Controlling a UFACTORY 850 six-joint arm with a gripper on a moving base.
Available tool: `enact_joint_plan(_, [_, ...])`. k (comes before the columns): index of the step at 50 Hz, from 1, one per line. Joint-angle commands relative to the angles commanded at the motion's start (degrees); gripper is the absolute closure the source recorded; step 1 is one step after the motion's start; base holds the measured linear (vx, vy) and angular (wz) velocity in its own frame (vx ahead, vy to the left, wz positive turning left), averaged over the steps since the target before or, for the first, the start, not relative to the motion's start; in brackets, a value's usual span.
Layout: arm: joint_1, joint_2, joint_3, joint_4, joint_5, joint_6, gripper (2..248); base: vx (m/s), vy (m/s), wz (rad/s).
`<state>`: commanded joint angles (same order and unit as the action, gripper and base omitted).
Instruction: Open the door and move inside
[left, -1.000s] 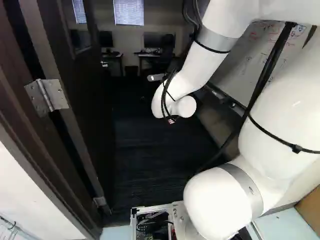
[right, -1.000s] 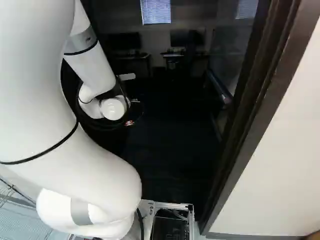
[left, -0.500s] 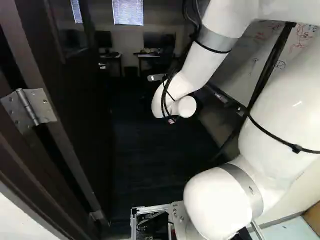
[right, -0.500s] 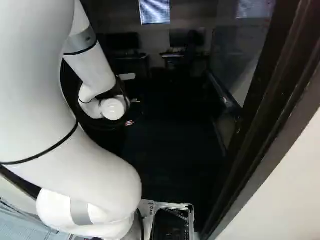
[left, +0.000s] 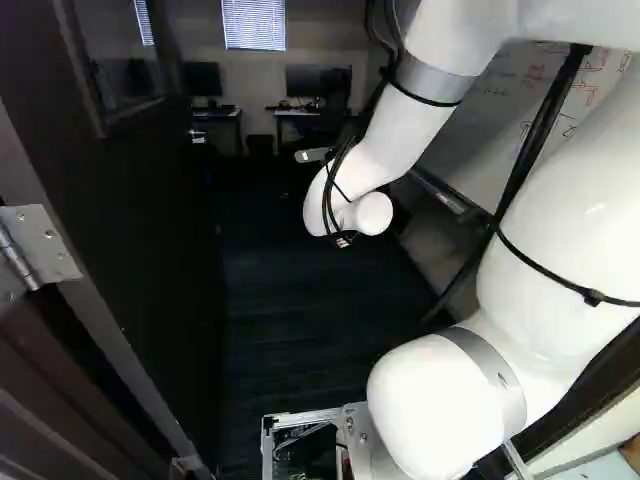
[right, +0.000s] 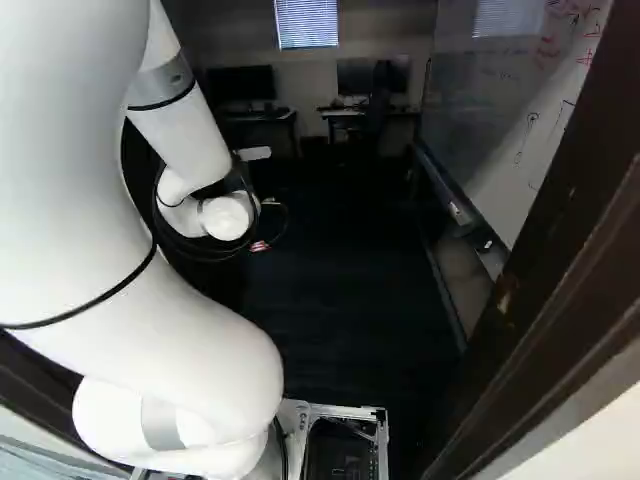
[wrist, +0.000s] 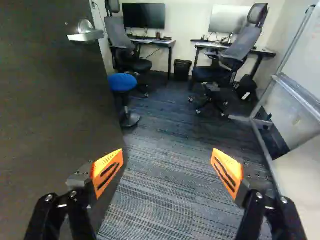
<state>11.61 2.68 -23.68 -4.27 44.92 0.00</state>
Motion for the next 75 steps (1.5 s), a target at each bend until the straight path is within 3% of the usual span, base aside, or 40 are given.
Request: enact_joint_plan(75, [0.0,0.0,0.0,0.0,0.0,0.0,3,0.124,0.004,-0.005])
